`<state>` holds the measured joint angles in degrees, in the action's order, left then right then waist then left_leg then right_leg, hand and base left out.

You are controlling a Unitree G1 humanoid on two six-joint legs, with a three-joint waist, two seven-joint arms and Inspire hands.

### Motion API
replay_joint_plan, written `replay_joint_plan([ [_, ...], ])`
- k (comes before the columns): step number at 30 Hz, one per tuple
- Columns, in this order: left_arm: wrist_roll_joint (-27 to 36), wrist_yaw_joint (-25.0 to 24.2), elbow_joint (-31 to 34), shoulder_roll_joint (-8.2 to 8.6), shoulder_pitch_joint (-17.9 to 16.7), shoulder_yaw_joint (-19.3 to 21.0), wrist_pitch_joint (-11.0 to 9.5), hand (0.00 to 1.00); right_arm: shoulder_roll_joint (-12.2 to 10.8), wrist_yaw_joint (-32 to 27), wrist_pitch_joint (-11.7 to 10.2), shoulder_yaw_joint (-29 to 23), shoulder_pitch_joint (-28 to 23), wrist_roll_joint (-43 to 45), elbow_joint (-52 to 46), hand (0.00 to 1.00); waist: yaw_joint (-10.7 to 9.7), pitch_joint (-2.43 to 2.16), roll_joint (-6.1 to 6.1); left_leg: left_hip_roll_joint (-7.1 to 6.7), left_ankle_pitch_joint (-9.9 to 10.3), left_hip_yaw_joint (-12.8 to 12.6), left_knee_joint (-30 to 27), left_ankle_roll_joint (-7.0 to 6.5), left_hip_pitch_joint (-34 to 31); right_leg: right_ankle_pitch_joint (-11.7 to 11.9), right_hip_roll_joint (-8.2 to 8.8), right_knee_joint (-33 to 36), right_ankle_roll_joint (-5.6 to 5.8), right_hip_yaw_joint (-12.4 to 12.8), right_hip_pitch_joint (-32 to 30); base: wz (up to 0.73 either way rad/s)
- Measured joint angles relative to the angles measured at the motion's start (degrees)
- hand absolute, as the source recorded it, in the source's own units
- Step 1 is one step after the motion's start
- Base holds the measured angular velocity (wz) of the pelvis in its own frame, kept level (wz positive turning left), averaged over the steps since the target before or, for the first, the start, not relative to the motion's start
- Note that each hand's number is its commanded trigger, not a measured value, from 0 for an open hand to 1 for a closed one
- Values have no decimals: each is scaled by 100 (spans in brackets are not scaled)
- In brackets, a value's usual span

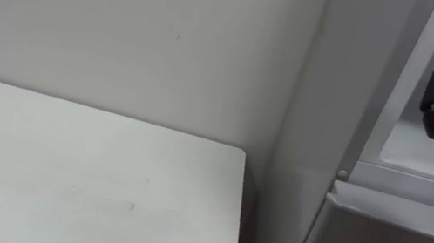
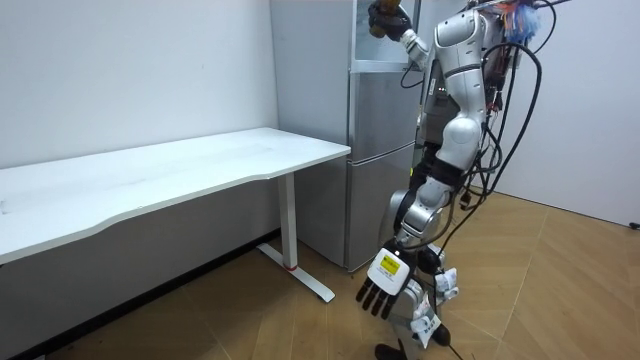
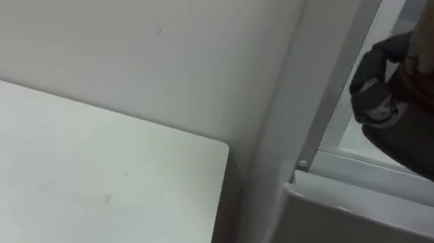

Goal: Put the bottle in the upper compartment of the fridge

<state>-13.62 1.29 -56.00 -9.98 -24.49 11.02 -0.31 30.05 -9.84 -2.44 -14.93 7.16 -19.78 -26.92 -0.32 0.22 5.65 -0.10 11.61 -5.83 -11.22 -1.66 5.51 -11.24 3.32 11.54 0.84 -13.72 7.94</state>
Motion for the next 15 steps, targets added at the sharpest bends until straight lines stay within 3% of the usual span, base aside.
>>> replay_joint_plan([
  [15, 174, 105, -166, 51, 12, 15, 15, 0, 0, -2, 5, -219, -39, -52, 580, 100, -78, -32, 42, 35, 23, -51, 11, 27, 7, 6, -42, 13, -10, 90, -38, -2],
])
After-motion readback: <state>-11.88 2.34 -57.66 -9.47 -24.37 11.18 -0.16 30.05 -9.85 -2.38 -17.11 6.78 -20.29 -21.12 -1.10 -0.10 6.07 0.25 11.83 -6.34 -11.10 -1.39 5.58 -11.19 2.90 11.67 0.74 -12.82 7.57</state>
